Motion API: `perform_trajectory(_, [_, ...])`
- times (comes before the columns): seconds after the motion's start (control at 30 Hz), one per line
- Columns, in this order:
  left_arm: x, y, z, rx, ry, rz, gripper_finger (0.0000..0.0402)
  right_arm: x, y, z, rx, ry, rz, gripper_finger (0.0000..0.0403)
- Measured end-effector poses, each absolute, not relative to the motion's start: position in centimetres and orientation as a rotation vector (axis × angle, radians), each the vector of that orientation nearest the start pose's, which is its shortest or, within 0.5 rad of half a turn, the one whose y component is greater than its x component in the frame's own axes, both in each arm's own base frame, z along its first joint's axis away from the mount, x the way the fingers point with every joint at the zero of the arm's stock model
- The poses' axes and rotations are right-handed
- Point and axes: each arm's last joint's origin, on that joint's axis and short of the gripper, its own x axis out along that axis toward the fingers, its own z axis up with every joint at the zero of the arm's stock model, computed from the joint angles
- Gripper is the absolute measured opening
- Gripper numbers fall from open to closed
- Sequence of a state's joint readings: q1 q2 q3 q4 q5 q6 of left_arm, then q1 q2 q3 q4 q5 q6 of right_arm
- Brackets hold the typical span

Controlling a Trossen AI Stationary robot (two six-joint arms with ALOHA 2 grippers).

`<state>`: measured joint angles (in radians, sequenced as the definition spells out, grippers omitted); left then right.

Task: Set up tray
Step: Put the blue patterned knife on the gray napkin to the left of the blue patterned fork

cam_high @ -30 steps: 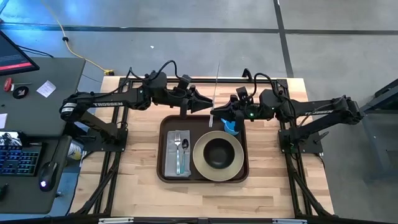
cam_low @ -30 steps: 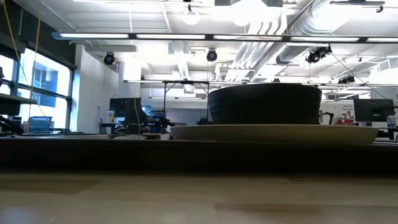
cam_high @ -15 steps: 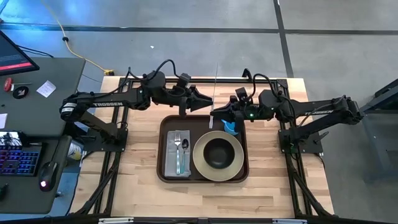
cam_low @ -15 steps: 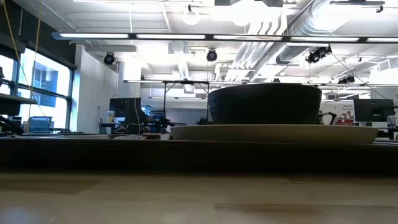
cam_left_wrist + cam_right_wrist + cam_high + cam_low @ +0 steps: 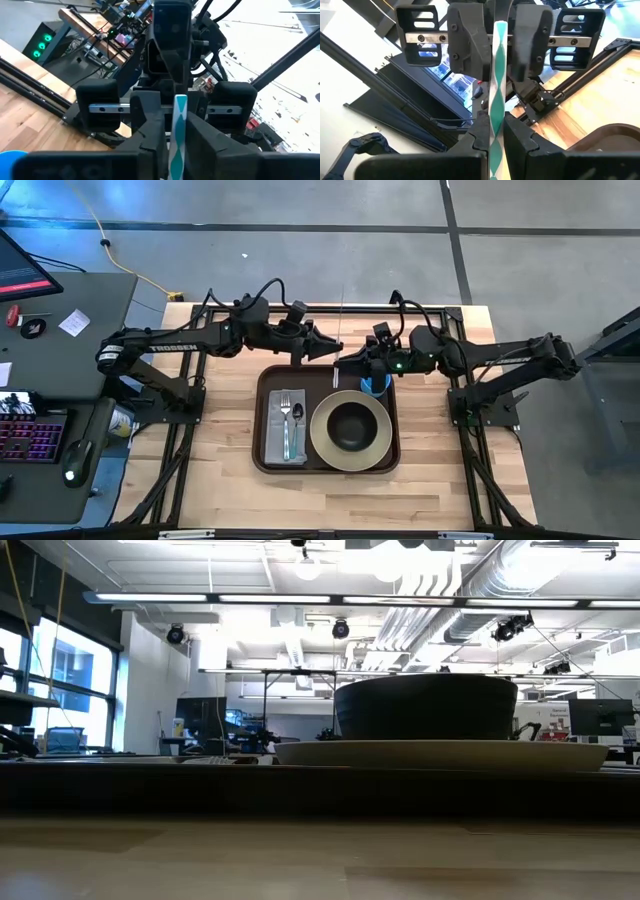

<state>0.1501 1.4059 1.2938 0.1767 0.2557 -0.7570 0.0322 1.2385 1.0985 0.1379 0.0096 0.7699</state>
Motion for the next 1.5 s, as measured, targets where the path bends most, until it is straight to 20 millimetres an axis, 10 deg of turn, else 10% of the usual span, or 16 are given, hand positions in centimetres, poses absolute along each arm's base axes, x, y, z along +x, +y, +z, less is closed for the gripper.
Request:
perform_trajectory(0.53, [31.6,4.1,39.8,-0.759,0.059,-0.103,0.0058,28.0,0.8,37.5,0.783,0.031,-0.034,0.0063])
perform_trajectory(0.93, [25.1,5.3,36.5,-0.87,0.581,0.358,0.0058,26.8,0.4,36.5,0.763,0.183,-0.108,0.0157])
perform_trajectory(1.5, [22.5,-3.2,25.7,-1.261,0.898,0.847,0.0057,26.1,-0.7,35.3,0.686,0.327,-0.154,0.0169])
